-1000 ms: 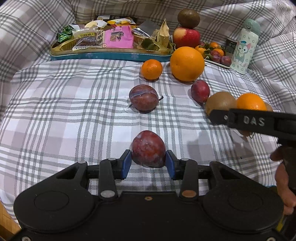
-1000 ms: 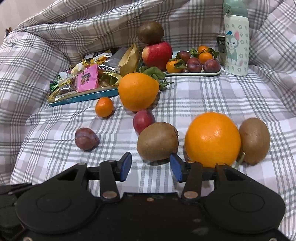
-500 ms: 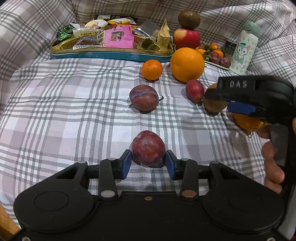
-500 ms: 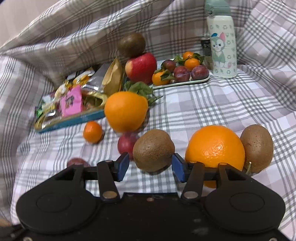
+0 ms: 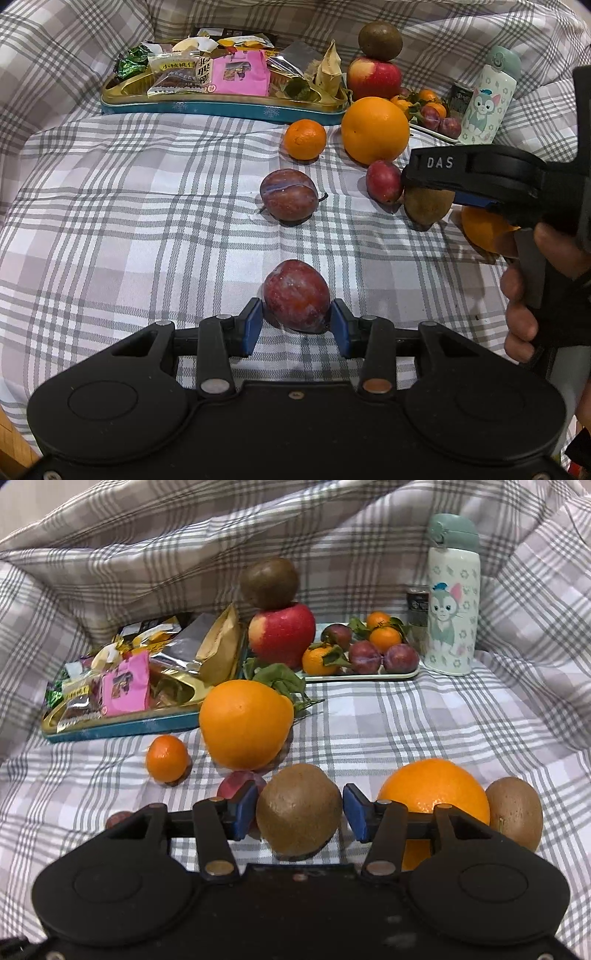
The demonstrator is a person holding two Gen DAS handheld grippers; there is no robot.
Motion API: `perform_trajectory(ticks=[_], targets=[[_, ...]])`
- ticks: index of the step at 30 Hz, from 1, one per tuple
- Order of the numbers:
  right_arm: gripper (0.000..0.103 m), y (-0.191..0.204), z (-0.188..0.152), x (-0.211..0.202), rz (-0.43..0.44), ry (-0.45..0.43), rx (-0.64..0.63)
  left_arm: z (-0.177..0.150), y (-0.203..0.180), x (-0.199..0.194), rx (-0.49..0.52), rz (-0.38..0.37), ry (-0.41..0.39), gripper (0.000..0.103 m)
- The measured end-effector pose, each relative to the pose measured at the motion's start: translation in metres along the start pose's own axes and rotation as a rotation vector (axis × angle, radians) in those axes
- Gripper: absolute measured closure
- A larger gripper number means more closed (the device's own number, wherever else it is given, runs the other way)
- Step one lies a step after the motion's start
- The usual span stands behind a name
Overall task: Organize fruits
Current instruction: 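Grasp a brown kiwi with the right tool while the left tool holds the plum, then carry the plum in the left tool toward the tray while the right tool carries the kiwi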
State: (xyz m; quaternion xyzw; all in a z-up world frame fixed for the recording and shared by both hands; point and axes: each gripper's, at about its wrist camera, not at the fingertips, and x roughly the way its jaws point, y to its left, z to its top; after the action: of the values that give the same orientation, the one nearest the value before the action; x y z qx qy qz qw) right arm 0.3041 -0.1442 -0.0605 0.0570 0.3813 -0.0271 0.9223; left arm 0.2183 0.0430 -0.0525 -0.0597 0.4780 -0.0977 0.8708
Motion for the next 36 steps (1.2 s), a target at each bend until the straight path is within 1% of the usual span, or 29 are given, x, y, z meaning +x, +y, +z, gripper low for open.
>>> perform_trajectory(ticks=[7, 13, 16, 19, 25, 30, 36], targets=[[0.051, -0.007, -0.007, -0.016, 0.05, 0.029, -0.019, 0.0, 0.0, 0.0, -0.005, 0.001, 0.001, 0.054], [0.051, -0.014, -0.023, -0.039, 0.11, 0.074, -0.026, 0.0, 0.001, 0.0, -0.014, 0.0, 0.005, 0.054], [0.051, -0.016, -0.031, -0.049, 0.125, 0.095, -0.037, 0.0, 0.001, 0.0, -0.02, -0.001, 0.006, 0.054], [0.051, -0.016, -0.036, -0.053, 0.134, 0.111, -0.053, 0.0, 0.002, 0.0, -0.03, -0.006, 0.004, 0.054], [0.051, -0.014, -0.04, -0.053, 0.125, 0.092, -0.072, 0.005, 0.006, -0.002, -0.057, -0.015, -0.004, 0.054], [0.051, -0.013, -0.04, -0.051, 0.122, 0.077, -0.083, 0.008, 0.002, 0.0, -0.043, -0.002, -0.005, 0.054], [0.051, -0.015, -0.042, -0.046, 0.142, 0.104, -0.07, 0.006, -0.002, 0.002, -0.034, 0.019, 0.006, 0.055]])
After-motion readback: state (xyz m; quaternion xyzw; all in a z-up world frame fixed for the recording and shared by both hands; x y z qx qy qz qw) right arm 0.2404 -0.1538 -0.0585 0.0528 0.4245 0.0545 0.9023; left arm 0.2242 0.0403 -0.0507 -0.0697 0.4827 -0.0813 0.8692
